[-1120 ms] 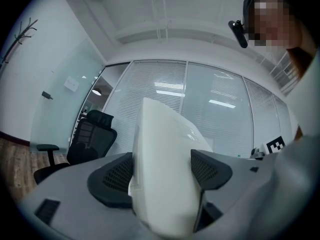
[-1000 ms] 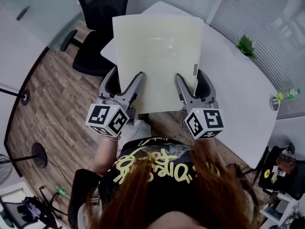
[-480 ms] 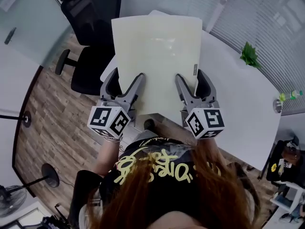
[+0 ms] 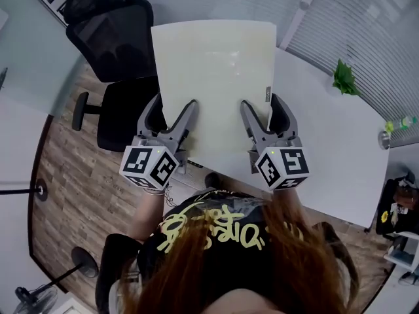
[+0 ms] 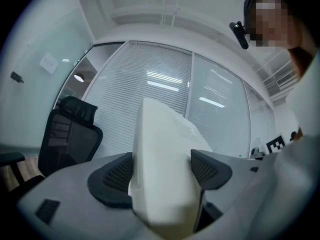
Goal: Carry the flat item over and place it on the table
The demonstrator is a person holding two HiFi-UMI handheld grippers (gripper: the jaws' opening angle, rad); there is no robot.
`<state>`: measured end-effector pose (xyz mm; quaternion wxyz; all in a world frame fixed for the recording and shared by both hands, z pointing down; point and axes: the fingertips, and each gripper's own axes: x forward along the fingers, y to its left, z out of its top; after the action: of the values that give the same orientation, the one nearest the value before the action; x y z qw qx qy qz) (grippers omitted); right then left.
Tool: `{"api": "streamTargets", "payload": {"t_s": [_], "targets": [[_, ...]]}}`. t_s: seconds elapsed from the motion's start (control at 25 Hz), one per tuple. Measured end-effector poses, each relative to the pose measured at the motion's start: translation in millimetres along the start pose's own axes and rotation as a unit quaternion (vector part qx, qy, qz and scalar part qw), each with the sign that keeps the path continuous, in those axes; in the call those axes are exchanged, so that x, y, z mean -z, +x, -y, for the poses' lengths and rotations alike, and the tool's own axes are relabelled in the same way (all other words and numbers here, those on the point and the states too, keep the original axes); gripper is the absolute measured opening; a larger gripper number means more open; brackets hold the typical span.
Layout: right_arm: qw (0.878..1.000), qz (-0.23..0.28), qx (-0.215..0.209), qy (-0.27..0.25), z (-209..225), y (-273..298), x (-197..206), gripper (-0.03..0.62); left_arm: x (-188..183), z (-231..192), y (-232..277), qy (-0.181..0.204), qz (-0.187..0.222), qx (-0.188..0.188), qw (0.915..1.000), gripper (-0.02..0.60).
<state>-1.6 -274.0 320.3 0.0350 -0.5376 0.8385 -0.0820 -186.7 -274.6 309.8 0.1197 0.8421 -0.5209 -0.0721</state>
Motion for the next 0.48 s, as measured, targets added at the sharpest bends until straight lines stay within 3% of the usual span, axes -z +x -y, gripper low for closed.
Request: {"api": "streamTargets", "payload": {"t_s": [0.48], "targets": [[1.000, 0.005, 0.013, -0.002, 13, 14, -5, 0.311, -4, -3, 23, 0.002, 0.001, 0.013, 0.9999, 0.362]]}}
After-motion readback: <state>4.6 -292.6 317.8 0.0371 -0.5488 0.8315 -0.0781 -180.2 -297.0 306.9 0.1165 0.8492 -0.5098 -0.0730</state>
